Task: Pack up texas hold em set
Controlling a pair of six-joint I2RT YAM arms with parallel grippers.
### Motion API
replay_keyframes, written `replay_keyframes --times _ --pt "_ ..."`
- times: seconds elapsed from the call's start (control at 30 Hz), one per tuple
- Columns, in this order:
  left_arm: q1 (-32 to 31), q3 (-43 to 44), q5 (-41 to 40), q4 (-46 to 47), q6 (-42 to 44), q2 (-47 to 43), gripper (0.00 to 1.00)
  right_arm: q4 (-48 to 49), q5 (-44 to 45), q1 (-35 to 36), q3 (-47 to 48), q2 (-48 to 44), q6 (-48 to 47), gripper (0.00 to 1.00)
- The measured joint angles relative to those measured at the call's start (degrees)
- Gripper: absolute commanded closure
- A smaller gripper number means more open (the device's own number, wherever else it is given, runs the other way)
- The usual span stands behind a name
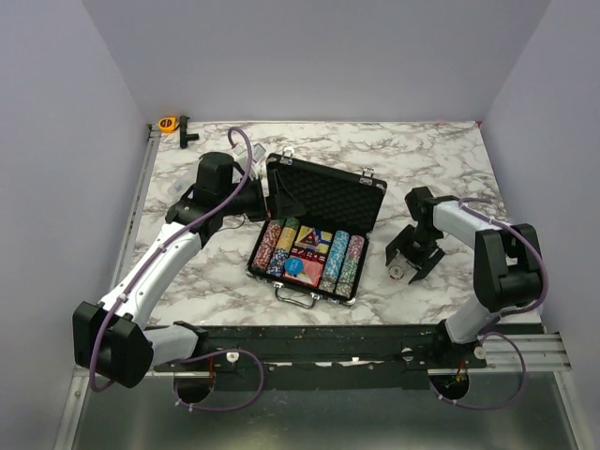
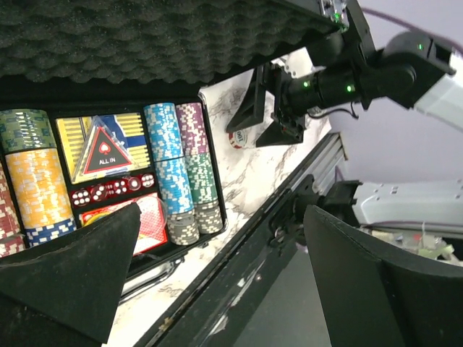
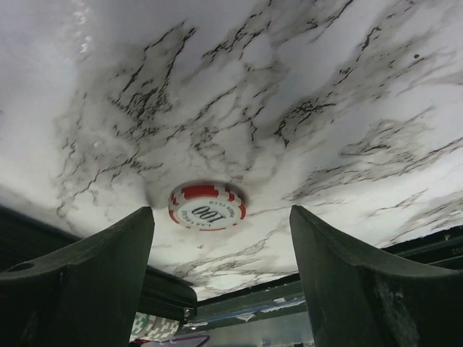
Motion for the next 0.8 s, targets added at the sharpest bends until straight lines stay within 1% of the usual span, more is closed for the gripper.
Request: replay_keyframes --times 0.13,0.33,0.47,0.57,0.67,0.8 --pt "-0.02 -0.24 1.77 -0.85 3.67 0.04 0.06 -1.62 -0.44 0.00 1.11 3.04 2.49 0.26" --pt "-0.61 -0.33 2.45 -1.81 6.64 0.11 0.06 -2.38 -0.55 0.00 1.20 3.21 6.19 0.30" --pt "-1.42 -0.37 3.37 -2.01 7.23 0.79 0.06 -2.43 -0.72 0.00 1.14 3.23 8.15 0.33" --pt "-1.49 -0.42 4.22 -1.95 7.19 1.60 0.06 -2.05 -0.94 0.00 0.83 3.17 9.57 0.42" --pt "-1.53 -0.63 4.85 -1.90 7.17 2.38 0.06 -1.16 -1.01 0.00 0.22 2.73 10.64 0.47" --pt "-1.53 -0.74 5.01 -1.90 7.17 2.71 0.07 0.46 -1.14 0.04 -1.20 1.53 11.82 0.48"
